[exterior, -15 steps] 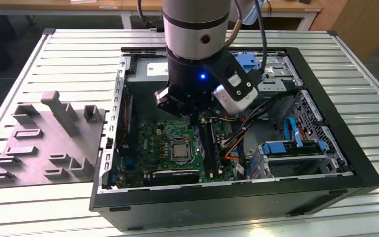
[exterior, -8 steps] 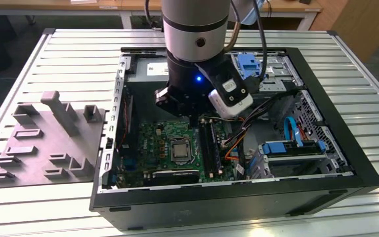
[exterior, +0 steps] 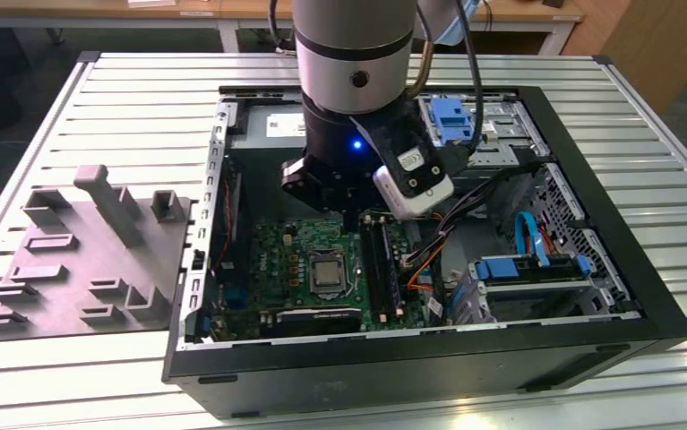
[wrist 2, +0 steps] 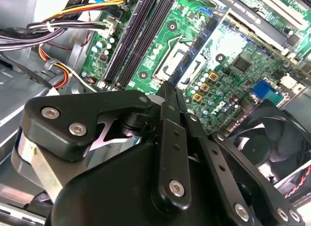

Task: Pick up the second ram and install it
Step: 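Insert the second ram into the second slot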

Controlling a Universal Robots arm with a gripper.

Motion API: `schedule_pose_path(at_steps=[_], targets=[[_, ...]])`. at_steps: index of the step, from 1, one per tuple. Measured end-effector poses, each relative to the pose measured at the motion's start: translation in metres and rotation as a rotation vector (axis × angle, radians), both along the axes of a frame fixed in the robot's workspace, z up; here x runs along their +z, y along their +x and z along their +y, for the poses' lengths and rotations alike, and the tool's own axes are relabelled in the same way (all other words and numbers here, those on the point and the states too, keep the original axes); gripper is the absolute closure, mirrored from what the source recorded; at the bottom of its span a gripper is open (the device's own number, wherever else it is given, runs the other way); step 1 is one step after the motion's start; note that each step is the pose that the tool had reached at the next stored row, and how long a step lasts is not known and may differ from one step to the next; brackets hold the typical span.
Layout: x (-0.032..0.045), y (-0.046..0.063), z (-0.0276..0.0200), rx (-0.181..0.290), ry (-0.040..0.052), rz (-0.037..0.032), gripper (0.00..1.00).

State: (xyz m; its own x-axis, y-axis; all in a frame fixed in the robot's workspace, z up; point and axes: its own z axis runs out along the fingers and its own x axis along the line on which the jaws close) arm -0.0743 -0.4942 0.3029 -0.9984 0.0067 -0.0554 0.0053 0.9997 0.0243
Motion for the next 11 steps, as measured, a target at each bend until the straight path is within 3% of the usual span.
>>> schedule_pose_path(at_steps=[11], targets=[[-0.0063, 0.0083, 0.0000, 0.019, -0.0001, 0.0001, 0.89]])
